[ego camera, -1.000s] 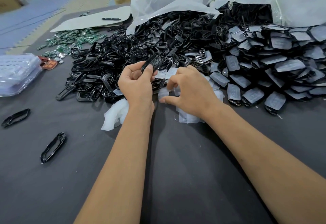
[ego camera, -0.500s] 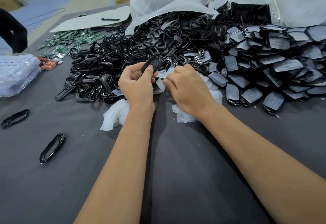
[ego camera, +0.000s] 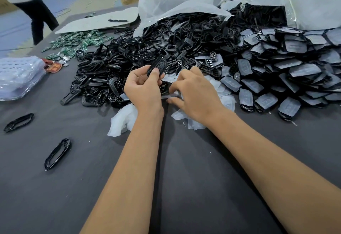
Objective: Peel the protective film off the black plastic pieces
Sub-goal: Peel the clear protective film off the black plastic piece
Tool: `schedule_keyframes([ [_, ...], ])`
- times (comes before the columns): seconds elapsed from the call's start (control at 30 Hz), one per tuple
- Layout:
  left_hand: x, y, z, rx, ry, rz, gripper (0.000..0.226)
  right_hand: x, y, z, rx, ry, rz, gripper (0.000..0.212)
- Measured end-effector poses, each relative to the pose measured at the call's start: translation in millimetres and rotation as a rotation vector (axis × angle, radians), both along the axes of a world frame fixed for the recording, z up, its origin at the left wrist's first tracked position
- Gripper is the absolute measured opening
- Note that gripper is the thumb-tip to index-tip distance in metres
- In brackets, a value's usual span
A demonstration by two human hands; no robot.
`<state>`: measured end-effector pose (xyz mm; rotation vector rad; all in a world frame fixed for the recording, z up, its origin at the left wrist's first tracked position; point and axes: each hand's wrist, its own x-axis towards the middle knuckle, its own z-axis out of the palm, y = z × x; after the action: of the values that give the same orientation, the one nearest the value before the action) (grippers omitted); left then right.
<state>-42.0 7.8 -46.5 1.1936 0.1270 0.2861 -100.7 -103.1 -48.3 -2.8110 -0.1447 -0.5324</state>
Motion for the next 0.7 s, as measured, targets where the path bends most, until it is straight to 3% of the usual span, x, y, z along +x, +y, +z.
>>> schedule_keyframes([
  [0.13,-0.2,0.4,1.2,-0.013,0.001,-0.009,0.017,2.9,2.3,-3.4,-0.045,-0.082,-0.017,0.016],
  [0.2,-0.5,1.5,1.9,-0.021,0.006,-0.010,0.016,2.4,0.7,-3.6,0.060,-0.126,0.006,0.012],
  [0.27,-1.0,2.6,2.9,-0.020,0.012,-0.012,0.016,0.8,-2.2,-1.4,0.355,-0.176,0.000,0.009],
  [0.33,-1.7,3.7,4.1,-0.020,0.016,-0.019,0.016,-1.6,-10.0,4.3,0.851,-0.164,-0.012,0.011],
  [0.4,-2.5,5.0,4.9,-0.007,0.014,-0.045,0.017,-4.0,-16.0,11.9,1.432,-0.035,0.093,0.020],
  [0.47,-3.6,3.7,4.6,0.029,0.002,-0.107,0.018,-6.1,-24.3,15.4,1.746,0.079,0.206,0.024],
  [0.7,-10.0,-4.0,5.1,0.211,-0.065,-0.264,0.022,-3.7,-33.0,12.3,1.848,0.128,0.353,0.017],
])
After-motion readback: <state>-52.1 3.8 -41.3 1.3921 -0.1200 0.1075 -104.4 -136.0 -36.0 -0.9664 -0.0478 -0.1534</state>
